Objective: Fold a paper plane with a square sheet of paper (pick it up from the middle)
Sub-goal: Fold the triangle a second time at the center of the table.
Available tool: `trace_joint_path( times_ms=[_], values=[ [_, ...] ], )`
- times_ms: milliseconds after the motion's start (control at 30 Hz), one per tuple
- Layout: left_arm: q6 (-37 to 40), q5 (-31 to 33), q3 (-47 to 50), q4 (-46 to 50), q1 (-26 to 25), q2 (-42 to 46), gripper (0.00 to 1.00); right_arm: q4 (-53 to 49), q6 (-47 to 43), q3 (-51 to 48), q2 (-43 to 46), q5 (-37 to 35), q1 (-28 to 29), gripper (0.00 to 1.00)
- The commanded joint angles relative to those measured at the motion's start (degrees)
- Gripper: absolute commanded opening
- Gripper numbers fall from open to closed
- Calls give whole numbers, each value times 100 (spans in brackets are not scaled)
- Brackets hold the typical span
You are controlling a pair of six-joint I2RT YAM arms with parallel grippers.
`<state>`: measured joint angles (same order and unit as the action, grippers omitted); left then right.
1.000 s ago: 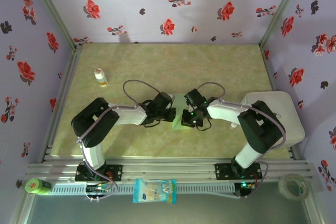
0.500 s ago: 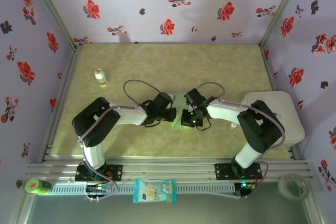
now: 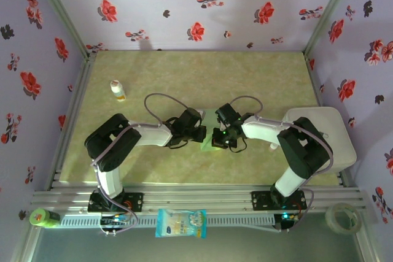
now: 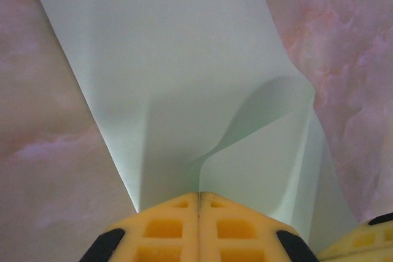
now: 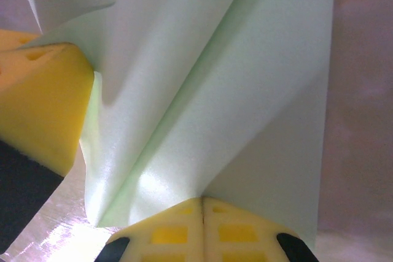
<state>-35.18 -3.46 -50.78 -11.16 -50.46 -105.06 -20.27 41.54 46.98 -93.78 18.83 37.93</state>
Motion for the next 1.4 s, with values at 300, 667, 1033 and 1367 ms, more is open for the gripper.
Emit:
trace_joint_path(
  times_ms=[300,667,1033,1367],
  values=[
    [-76,151,330,12,44,-167,1,600,403,-450,553,-292,-139,7],
    [-139,5,385,-168,80,-215,1,2904,1903,-1226,716,549,-322,0],
    [-121,6,420,-149,105,-206,1,3205,2100,-1159,334,710,-322,0],
    [-103,0,405,-141,100,-233,1,3209,2027,-1078,243,732,-396,0]
  ],
)
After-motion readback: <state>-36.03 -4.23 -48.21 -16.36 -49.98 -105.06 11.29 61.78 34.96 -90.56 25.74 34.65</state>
